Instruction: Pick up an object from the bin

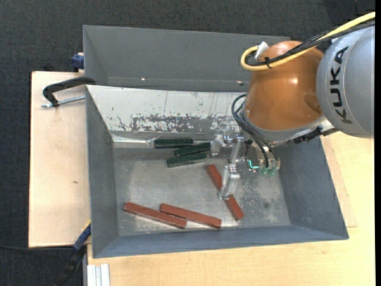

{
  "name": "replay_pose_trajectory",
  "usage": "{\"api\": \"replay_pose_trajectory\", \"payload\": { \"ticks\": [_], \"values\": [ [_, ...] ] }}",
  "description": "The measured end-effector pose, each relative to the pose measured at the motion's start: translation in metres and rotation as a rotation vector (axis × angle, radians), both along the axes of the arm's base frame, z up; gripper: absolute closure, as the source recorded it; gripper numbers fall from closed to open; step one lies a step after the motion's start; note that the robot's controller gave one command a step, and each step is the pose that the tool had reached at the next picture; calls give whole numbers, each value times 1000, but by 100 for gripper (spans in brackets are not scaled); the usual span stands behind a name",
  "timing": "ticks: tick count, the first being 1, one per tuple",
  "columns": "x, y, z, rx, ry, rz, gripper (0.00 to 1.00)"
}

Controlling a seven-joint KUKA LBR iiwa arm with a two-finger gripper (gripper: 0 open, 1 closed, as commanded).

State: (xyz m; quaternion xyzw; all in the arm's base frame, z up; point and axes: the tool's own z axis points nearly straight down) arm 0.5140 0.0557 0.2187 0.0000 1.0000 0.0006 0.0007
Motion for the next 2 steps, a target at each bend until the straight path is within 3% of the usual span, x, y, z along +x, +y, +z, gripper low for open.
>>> {"api": "replay_pose_trajectory", "payload": {
  "ticks": [1,2],
  "values": [
    [0,0,0,0,0,0,0],
    [7,12,-50,0,-7,29,0]
  ]
}}
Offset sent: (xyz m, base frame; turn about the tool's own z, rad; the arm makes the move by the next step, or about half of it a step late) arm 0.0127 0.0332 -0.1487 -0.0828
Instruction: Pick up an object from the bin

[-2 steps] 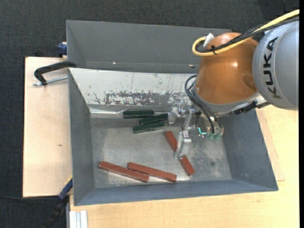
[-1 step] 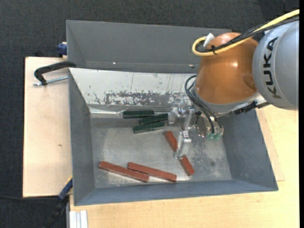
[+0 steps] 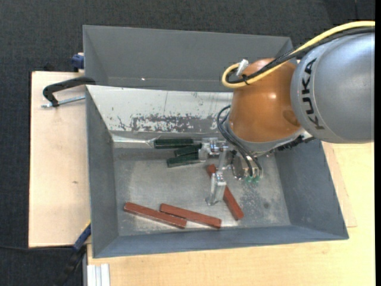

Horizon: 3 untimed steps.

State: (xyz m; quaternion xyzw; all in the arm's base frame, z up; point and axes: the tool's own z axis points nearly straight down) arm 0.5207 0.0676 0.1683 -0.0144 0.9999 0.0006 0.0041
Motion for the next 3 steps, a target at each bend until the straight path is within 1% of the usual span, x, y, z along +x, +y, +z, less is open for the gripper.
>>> {"api": "replay_pose_trajectory", "payload": {
  "ticks": [1,2,3],
  "values": [
    [-10,23,-68,1,4,-30,0],
    [-17,5,-98,-1,11,-63,0],
    [-29,53,-98,0,10,-87,100]
  ]
}}
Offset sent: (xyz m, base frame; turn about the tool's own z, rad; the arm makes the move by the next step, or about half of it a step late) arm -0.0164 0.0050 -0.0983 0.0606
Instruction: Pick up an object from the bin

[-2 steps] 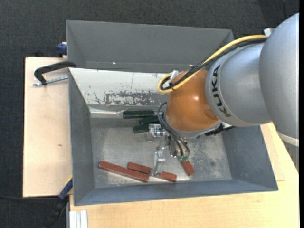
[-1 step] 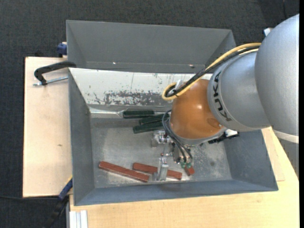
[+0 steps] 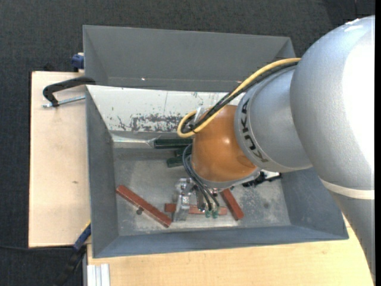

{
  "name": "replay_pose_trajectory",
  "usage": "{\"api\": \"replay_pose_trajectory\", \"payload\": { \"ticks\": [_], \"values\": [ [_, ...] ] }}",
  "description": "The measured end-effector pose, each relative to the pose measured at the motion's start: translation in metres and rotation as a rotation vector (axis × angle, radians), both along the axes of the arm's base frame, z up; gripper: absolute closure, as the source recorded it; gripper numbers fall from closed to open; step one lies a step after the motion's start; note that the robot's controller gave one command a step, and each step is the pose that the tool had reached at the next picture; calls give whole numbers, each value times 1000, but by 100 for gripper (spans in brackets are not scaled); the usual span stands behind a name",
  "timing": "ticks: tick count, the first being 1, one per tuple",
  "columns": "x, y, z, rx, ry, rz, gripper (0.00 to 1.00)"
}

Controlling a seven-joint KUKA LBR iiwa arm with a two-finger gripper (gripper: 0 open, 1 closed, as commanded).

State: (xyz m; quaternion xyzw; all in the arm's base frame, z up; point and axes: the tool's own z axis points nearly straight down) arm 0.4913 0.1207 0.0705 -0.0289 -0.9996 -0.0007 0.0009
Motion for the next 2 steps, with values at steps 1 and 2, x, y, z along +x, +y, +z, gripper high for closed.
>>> {"api": "replay_pose_trajectory", "payload": {
  "ticks": [1,2],
  "values": [
    [0,0,0,0,0,0,100],
    [23,19,164,2,-9,17,100]
  ]
}}
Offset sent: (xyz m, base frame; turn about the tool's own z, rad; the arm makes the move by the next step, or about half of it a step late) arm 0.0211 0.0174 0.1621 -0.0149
